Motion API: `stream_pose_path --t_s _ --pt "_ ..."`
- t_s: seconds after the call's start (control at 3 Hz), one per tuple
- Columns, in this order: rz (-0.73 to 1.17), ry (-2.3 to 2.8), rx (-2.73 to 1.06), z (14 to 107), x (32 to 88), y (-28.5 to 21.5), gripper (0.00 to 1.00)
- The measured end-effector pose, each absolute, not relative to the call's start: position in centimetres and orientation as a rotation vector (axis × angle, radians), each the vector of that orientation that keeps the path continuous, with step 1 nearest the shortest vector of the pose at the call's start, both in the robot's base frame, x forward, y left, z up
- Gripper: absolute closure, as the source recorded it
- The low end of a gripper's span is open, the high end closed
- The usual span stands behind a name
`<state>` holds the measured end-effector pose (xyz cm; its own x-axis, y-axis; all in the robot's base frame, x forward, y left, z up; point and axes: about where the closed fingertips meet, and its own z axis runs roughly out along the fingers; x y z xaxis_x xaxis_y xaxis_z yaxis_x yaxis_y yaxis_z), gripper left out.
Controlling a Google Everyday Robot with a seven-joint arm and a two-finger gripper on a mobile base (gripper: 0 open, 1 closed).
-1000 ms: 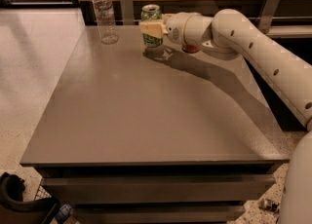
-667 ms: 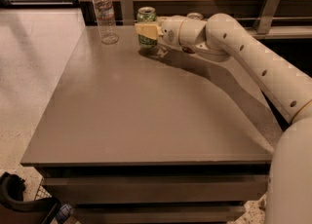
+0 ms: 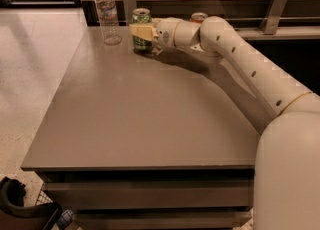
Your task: Move green can near water bottle
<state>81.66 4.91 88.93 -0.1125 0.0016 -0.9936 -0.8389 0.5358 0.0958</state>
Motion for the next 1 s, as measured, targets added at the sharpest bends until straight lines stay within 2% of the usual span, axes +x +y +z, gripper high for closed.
stream_pose_path --t_s 0.67,1.0 --pt "0.849 1.524 -0.755 88.83 81.48 5.71 0.35" --pt "0.852 1.524 -0.758 88.81 81.44 5.98 0.13"
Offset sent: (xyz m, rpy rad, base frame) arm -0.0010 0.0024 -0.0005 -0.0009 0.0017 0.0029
